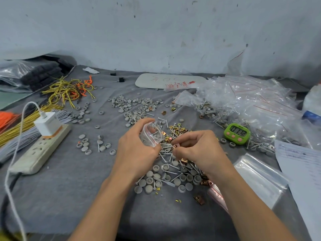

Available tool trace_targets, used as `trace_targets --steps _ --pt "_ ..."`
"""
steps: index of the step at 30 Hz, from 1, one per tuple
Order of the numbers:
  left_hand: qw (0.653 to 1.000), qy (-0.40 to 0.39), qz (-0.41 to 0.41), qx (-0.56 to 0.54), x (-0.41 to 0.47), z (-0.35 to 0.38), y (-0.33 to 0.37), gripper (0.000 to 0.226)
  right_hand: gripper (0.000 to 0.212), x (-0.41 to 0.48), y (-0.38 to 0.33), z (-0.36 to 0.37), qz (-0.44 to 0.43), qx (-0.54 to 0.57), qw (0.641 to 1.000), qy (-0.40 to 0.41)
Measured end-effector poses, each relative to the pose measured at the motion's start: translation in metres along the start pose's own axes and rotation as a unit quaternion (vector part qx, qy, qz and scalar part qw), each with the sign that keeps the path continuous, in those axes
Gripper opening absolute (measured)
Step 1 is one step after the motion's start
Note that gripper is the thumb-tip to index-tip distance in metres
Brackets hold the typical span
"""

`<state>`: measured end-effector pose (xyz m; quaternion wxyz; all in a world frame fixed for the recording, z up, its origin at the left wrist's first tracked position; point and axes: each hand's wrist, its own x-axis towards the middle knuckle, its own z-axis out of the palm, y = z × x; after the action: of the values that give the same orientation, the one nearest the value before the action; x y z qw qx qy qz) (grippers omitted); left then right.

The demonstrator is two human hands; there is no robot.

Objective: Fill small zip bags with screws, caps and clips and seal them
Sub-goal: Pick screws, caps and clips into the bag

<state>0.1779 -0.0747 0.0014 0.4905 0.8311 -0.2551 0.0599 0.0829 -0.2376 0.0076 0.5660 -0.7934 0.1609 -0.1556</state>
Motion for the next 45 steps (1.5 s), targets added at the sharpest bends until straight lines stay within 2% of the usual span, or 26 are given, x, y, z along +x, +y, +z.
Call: trace_targets --steps 4,7,12,16,21,24,27,31,40,45 --pt "1.000 0.000 -0.004 -0.004 0.001 -0.001 0.000 0.055 0.013 -0.003 -0.002 0.007 -0.056 -0.118 0.989 0.066" --pt "1.000 -0.005 -0.005 -0.003 0.000 -0.002 0.001 0.058 0.010 -0.003 0.000 0.011 -0.066 -0.144 0.983 0.095" --pt "1.000 -0.013 -0.003 -0.003 -0.001 -0.004 0.002 0.058 0.030 0.003 0.007 0.008 -0.009 -0.138 0.984 0.111" --pt "1.000 -0.014 -0.005 -0.002 -0.001 -0.005 0.002 0.058 0.042 0.009 0.014 0.003 0.021 -0.051 0.992 0.112" --pt "1.000 -0.020 -0.001 -0.007 -0.001 -0.004 0.001 0.059 0.032 0.012 0.020 -0.006 0.039 -0.010 0.990 0.133" --pt "1.000 -0.018 -0.001 -0.004 -0.001 -0.004 0.001 0.059 0.035 0.013 0.021 -0.006 0.037 -0.002 0.994 0.103" --pt "1.000 -0.015 0.001 0.005 0.000 -0.003 0.001 0.058 0.027 0.012 0.020 -0.002 0.027 0.010 0.997 0.075" --pt "1.000 -0.018 0.000 0.008 -0.001 -0.002 0.002 0.058 0.025 0.013 0.020 0.002 0.029 0.020 0.996 0.078" --pt "1.000 -0.029 0.006 0.004 -0.001 -0.001 0.001 0.060 0.030 0.013 0.021 -0.002 -0.004 -0.095 0.988 0.118" --pt "0.998 -0.043 0.017 0.035 -0.002 0.003 0.001 0.062 0.026 0.011 0.011 -0.002 -0.039 -0.001 0.988 0.151"
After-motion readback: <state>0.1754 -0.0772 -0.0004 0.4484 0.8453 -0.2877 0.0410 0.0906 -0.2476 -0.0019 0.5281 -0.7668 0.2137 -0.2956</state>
